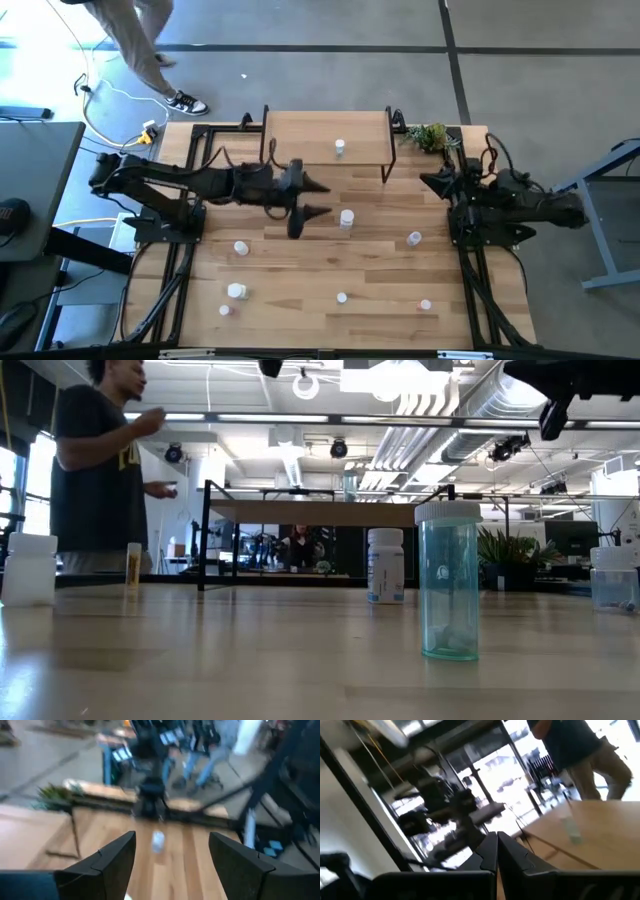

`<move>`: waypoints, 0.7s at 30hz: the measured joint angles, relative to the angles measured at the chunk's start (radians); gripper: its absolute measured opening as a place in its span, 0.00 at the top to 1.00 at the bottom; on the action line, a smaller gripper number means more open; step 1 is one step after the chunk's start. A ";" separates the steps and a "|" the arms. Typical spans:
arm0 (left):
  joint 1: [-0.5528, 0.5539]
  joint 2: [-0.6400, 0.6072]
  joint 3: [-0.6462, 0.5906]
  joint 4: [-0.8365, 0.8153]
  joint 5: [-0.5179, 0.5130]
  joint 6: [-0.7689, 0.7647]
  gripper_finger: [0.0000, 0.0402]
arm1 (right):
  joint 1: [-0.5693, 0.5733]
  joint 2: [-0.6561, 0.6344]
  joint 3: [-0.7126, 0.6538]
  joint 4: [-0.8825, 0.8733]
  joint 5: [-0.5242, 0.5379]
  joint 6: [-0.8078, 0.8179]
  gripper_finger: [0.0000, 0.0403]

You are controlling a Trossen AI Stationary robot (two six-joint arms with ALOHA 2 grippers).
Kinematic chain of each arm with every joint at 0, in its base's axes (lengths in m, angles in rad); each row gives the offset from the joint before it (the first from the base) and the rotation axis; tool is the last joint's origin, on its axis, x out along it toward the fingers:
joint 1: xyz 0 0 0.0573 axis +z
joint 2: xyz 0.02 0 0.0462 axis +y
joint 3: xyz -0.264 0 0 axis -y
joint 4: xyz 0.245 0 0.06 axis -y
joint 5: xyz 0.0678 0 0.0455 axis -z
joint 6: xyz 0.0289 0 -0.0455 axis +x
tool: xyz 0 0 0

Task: Pick and place medicine bottles onto shelf by color
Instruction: Put the top pill bottle on the shelf

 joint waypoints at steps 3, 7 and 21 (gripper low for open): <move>-0.036 0.009 -0.001 -0.030 -0.002 -0.028 0.39 | 0.000 0.070 0.105 -0.154 0.000 -0.004 1.00; -0.073 0.064 -0.003 -0.034 -0.007 -0.070 0.39 | 0.000 0.167 0.229 -0.325 -0.001 -0.012 1.00; -0.092 0.180 -0.002 0.023 -0.035 -0.252 0.39 | 0.000 0.433 0.456 -0.623 -0.058 -0.004 0.90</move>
